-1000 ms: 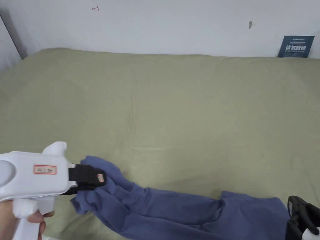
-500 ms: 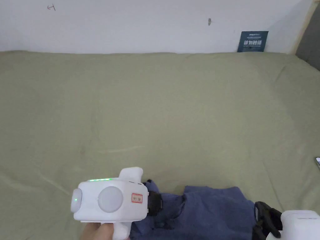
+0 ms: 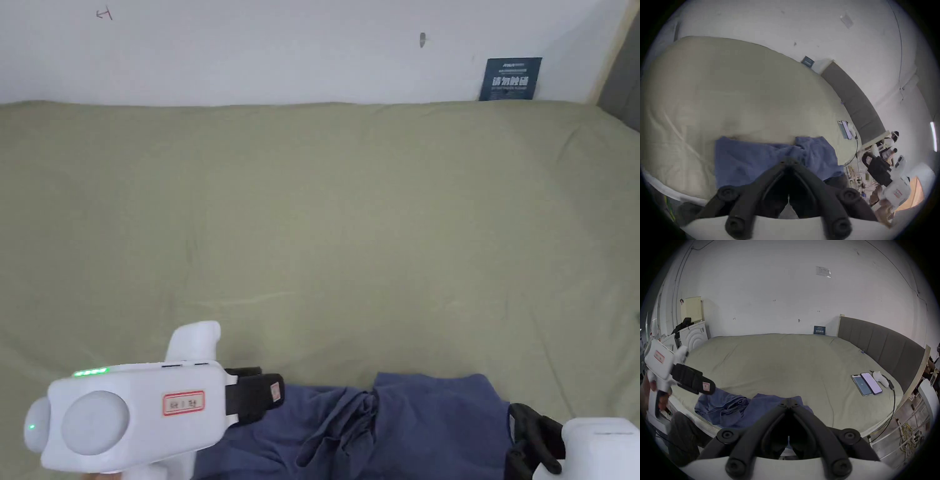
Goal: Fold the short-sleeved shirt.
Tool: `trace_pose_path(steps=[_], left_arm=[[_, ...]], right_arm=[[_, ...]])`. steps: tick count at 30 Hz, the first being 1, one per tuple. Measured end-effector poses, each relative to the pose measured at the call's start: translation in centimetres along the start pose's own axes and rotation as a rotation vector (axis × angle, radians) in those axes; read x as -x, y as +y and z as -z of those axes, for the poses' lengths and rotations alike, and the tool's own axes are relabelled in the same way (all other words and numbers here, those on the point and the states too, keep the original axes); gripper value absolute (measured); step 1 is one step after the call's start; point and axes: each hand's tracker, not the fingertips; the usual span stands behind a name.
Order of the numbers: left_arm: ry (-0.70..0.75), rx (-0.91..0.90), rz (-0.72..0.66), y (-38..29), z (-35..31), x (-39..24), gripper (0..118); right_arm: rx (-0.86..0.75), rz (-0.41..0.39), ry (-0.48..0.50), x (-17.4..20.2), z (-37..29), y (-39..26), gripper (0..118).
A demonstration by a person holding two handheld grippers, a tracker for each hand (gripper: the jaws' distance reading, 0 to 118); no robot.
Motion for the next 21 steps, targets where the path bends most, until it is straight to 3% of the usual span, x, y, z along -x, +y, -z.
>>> trace_pose_path(steps=[5, 9, 16, 21], left_arm=[[0.046, 0.095, -0.102, -0.8, 1.9, 4.2, 0], [-0.056, 0.17, -0.181, -2.0, 5.8, 4.4, 0], [-0.132, 0.307, -0.124, -4.6, 13.3, -0.4, 0], [-0.101, 0.284, -0.084, -5.4, 13.8, -1.1, 0]], right_arm=[[0.009, -0.01, 0.018, 0.6, 0.1, -0.1, 0], [0.018, -0.012, 0.014, 0.7, 0.2, -0.3, 0], [0.037, -0.013, 0.003, 0.3, 0.2, -0.4, 0], [0.055, -0.008, -0.012, -0.4, 0.5, -0.8, 0]])
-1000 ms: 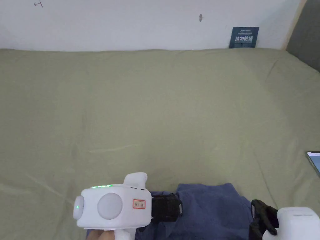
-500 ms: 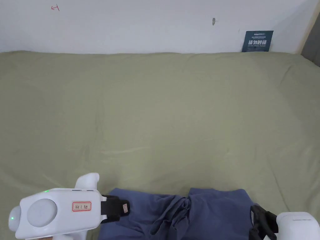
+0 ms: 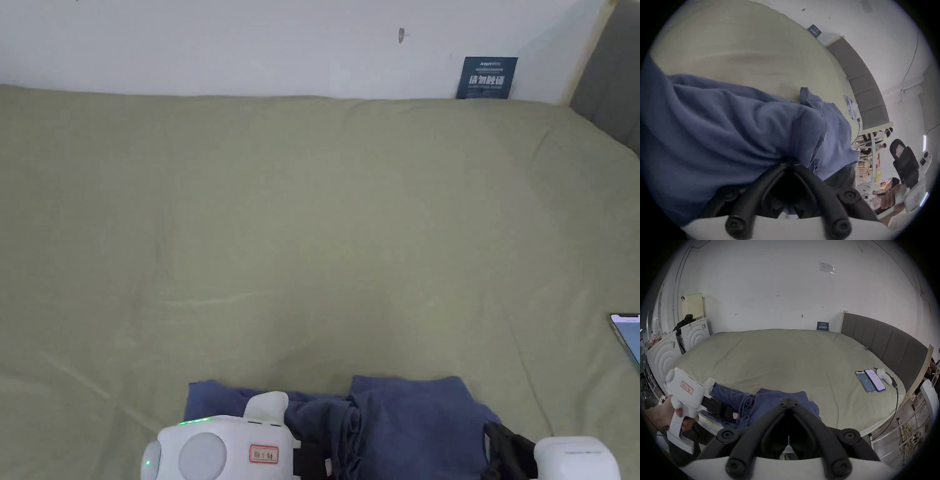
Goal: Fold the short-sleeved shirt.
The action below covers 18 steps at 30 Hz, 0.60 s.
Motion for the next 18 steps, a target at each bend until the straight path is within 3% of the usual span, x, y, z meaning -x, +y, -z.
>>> trace_pose_path(steps=[8, 16, 18], left_arm=[[-0.051, -0.123, -0.019, 0.8, -8.7, 0.5, 0], [0.174, -0.266, -0.074, 1.0, -18.3, 7.7, 0], [0.138, -0.271, -0.123, 1.2, -19.1, 9.8, 0]], right_arm=[[-0.014, -0.007, 0.013, 0.7, 0.2, 0.8, 0], [-0.057, -0.038, 0.05, 2.5, 0.6, 1.8, 0], [-0.054, -0.044, 0.059, 3.0, 0.8, 2.0, 0]])
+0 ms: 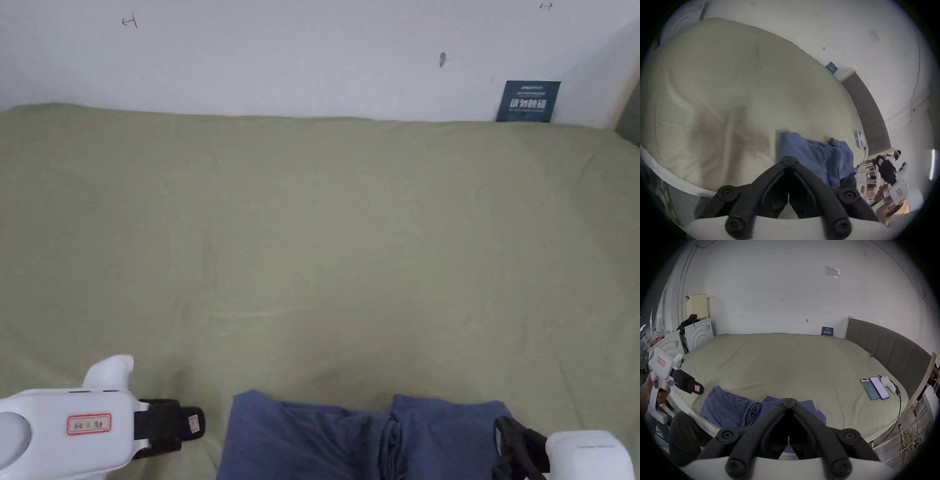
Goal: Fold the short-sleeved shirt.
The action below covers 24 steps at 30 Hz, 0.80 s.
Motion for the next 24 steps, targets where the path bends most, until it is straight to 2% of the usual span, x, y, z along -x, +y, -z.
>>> trace_pose_path(steps=[5, 6, 7, 8, 9, 19, 20, 21, 22, 23, 24], left_arm=[[-0.053, 0.082, 0.025, 0.4, 1.0, 1.1, 0], [-0.077, 0.086, 0.016, 0.5, 1.4, 1.3, 14], [-0.135, 0.091, -0.006, 0.7, 1.9, 1.7, 45], [-0.171, 0.103, -0.026, 0.8, 2.4, 2.0, 87], [-0.204, 0.139, -0.05, 0.9, 3.4, 2.0, 118], [-0.414, 0.254, -0.148, 0.2, 9.7, 1.2, 118], [-0.422, 0.274, -0.147, 0.2, 9.9, 0.9, 114], [-0.42, 0.278, -0.139, 0.6, 10.5, 2.1, 98], [-0.406, 0.289, -0.113, 0.6, 10.6, 1.8, 98], [-0.371, 0.299, -0.088, 0.7, 10.5, 1.6, 87], [-0.323, 0.295, -0.075, 0.5, 10.6, 1.3, 41]], right_arm=[[0.002, -0.025, 0.015, 1.0, 0.1, 0.2, 0], [0.003, -0.026, 0.014, 1.1, 0.1, 0.2, 0], [0.006, -0.028, 0.012, 1.1, 0.2, 0.3, 0], [0.006, -0.026, 0.011, 1.1, 0.2, 0.3, 0], [0.008, -0.025, 0.009, 1.1, 0.2, 0.3, 0], [0.043, -0.027, -0.011, 0.6, 0.4, -0.2, 0], [0.046, -0.025, -0.012, 0.6, 0.5, -0.3, 0], [0.049, -0.024, -0.014, 0.5, 0.5, -0.4, 0], [0.052, -0.022, -0.017, 0.4, 0.6, -0.4, 0], [0.053, -0.02, -0.018, 0.4, 0.6, -0.4, 0], [0.053, -0.017, -0.017, 0.4, 0.5, -0.4, 0]])
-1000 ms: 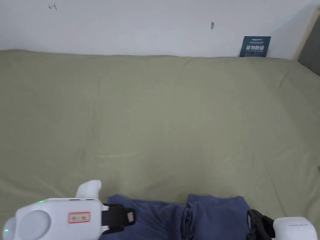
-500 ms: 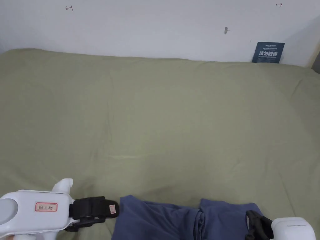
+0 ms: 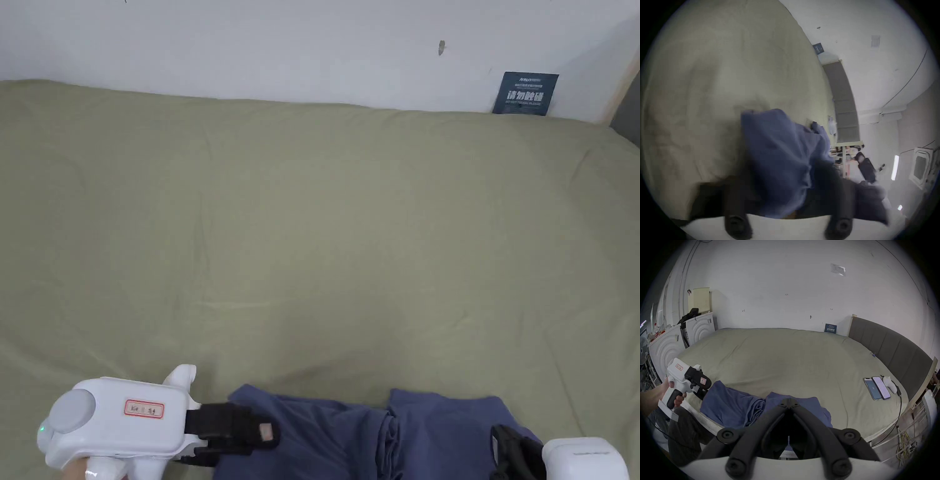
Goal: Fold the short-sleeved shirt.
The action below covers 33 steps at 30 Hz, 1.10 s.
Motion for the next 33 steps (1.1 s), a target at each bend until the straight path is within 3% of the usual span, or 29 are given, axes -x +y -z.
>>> trace_pose_path(steps=[1, 4, 8, 21, 27, 33], left_arm=[[0.043, -0.003, -0.013, -0.3, 0.4, 0.2, 14], [0.031, -0.031, -0.034, -0.3, -0.4, -0.2, 13], [0.177, -0.214, -0.044, -0.5, -2.3, -2.4, 13], [0.307, -0.316, -0.049, -3.2, -13.6, -4.2, 13], [0.326, -0.303, 0.012, -4.6, -12.5, -9.4, 13], [0.344, -0.242, 0.127, -5.1, -7.2, -16.3, 13]], right_arm=[[-0.001, 0.004, -0.001, 0.0, 0.0, 0.0, 0], [-0.013, 0.013, 0.001, 0.0, -0.2, 0.3, 0], [-0.033, 0.015, 0.018, 0.1, -0.2, 0.9, 0], [-0.077, 0.015, 0.055, 0.1, -0.1, 1.6, 0], [-0.076, 0.028, 0.052, -0.3, -0.6, 1.1, 0], [-0.08, 0.043, 0.026, -1.7, -1.4, 0.9, 0]])
